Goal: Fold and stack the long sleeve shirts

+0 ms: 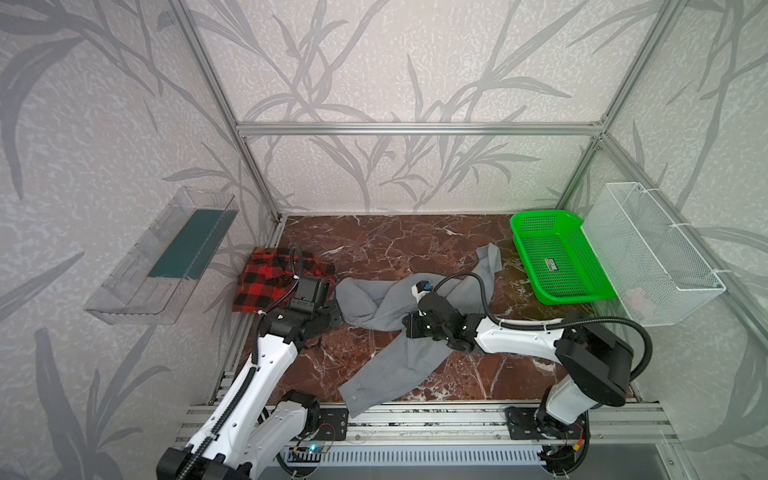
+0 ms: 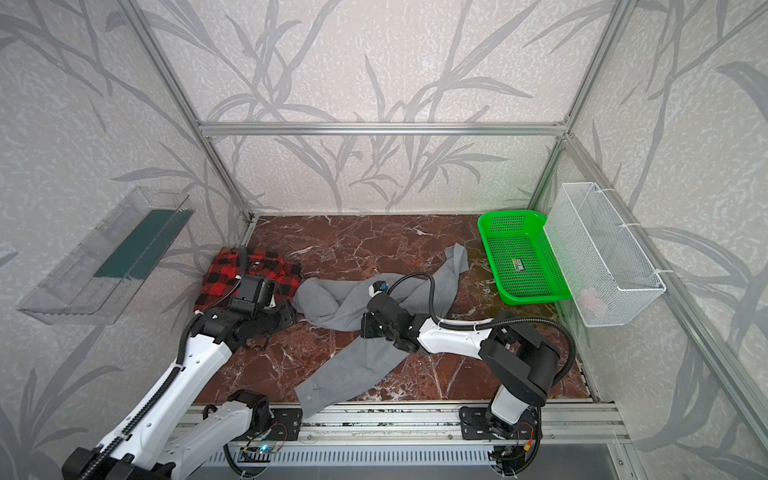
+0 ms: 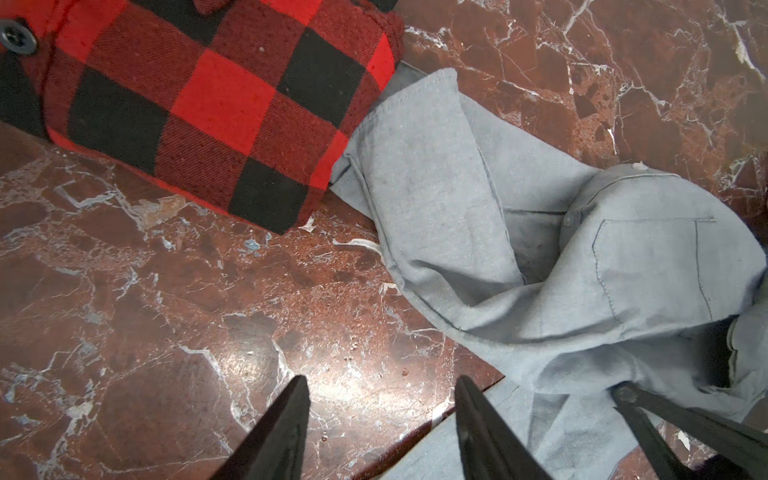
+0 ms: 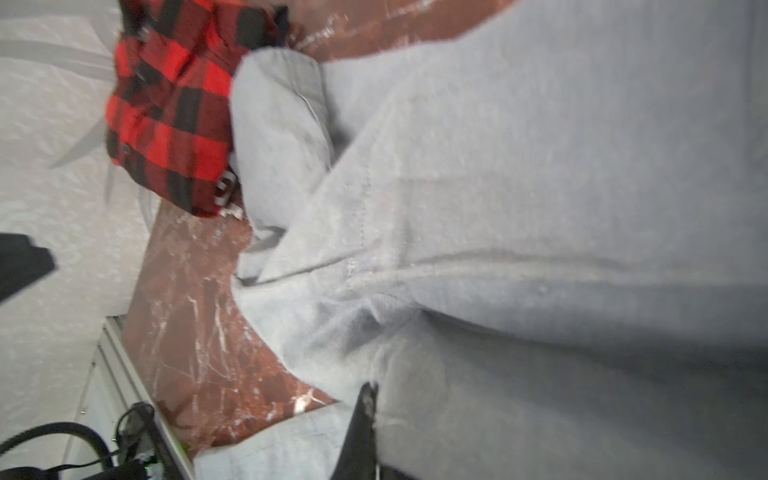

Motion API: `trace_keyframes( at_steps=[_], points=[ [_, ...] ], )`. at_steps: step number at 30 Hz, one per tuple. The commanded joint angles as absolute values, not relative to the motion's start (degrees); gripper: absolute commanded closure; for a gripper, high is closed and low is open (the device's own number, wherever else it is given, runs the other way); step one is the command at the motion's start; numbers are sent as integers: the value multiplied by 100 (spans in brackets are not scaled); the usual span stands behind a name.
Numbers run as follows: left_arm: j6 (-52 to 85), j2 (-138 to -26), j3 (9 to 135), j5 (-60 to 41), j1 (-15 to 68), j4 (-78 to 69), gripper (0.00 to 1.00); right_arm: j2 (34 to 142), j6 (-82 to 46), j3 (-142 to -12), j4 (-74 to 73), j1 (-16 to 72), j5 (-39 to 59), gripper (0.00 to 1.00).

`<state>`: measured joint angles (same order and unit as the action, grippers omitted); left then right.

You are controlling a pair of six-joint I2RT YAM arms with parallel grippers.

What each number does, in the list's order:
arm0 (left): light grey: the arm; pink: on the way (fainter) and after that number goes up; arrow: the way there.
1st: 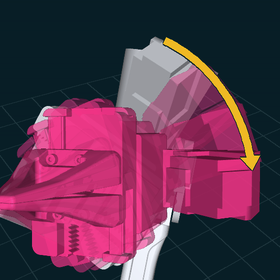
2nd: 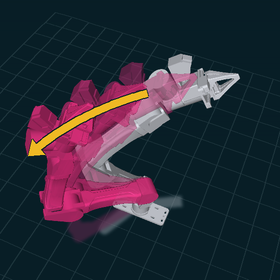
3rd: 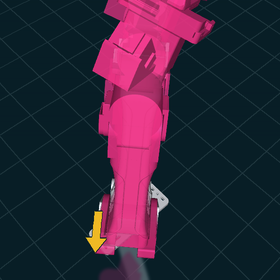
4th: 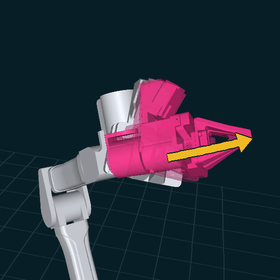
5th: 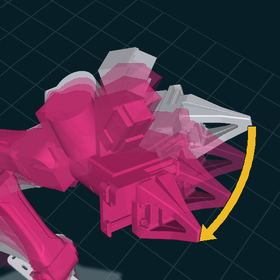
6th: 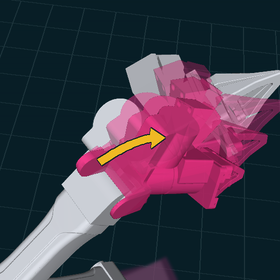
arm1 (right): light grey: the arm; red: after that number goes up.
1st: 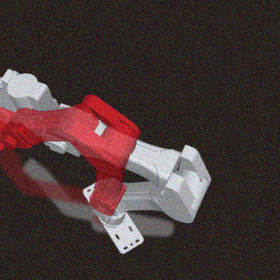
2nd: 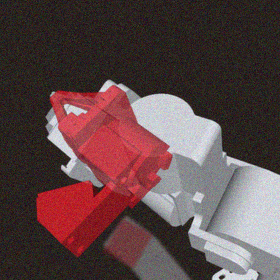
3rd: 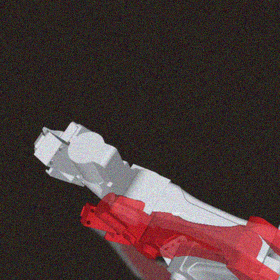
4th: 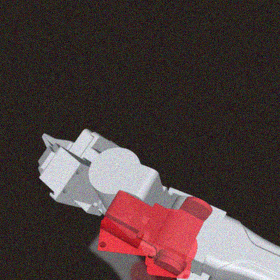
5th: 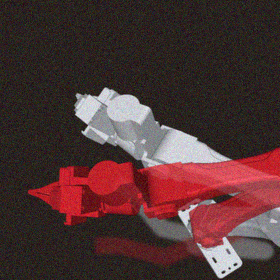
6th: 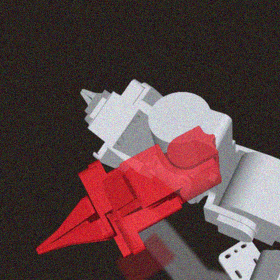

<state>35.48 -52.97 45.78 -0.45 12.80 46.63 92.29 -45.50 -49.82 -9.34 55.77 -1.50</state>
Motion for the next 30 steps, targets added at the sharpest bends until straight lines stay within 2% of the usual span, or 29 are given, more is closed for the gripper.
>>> trace_keyframes(
  at_steps=[1,6,13,16,23,26,30],
  points=[
    [3424,-5180,4439,-231,1255,4358,43,8556,-4083,-5546,-389,5561,-592,100],
    [3314,-4995,4081,-536,1296,3637,43,8336,-4180,-6476,727,5191,-1017,100],
    [2875,-5246,4047,-884,1665,2949,41,9311,-5001,-7516,1397,3879,77,100],
    [2418,-5714,4394,-792,2003,2956,39,9730,-4927,-7885,1606,3537,-26,100],
    [1834,-6746,5131,-1234,2579,2859,38,11279,-4597,-9214,2318,3377,300,100],
    [1703,-6689,5162,-1547,2767,2844,38,11825,-4551,-9715,2549,3399,394,100],
    [1828,-6223,4994,-1024,3634,2899,38,12413,-4445,-10395,2951,3398,377,100]
  ],
)
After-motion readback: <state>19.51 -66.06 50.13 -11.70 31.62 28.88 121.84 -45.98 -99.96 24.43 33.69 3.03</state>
